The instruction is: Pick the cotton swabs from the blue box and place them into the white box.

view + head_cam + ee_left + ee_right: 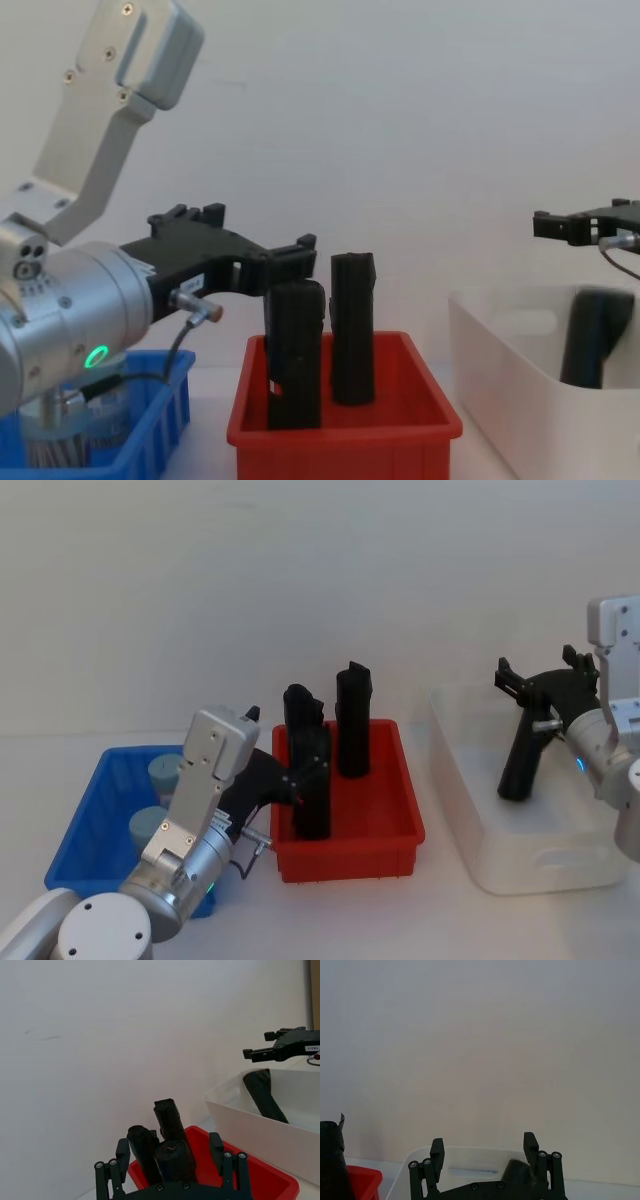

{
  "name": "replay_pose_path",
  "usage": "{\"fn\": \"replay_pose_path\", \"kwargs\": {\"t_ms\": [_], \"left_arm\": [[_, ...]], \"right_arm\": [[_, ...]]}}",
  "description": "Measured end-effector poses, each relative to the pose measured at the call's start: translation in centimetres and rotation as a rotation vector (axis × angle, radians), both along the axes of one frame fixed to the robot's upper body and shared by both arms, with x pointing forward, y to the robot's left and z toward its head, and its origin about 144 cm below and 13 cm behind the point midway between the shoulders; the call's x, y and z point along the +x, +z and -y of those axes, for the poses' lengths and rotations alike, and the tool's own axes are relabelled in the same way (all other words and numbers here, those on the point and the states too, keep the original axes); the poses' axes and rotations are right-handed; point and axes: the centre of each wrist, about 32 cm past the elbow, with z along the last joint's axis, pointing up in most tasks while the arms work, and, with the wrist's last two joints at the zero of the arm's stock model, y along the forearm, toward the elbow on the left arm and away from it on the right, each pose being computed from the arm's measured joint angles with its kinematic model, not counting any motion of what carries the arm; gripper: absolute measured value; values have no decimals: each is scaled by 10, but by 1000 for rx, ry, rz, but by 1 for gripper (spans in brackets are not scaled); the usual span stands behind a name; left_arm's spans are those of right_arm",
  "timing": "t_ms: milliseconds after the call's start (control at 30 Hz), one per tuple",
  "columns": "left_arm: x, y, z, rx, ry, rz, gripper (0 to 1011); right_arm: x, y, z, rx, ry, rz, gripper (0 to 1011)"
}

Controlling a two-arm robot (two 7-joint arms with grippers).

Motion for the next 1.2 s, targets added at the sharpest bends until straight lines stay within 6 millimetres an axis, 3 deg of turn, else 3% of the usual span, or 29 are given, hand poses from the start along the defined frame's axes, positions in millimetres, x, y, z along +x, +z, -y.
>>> {"fn": "replay_pose_path", "kwargs": {"t_ms": [667, 933, 1200], "left_arm": [[-39, 3, -39, 17, 209, -107, 1000], [-55, -7, -62, 7, 275, -216, 1000], [-58, -19, -83, -3, 310, -287, 1000]], "right_arm": [[2, -4, 1, 7, -15, -25, 1001], [2, -4, 2, 8, -16, -28, 1002], [2, -4, 2, 8, -17, -29, 1002]]}}
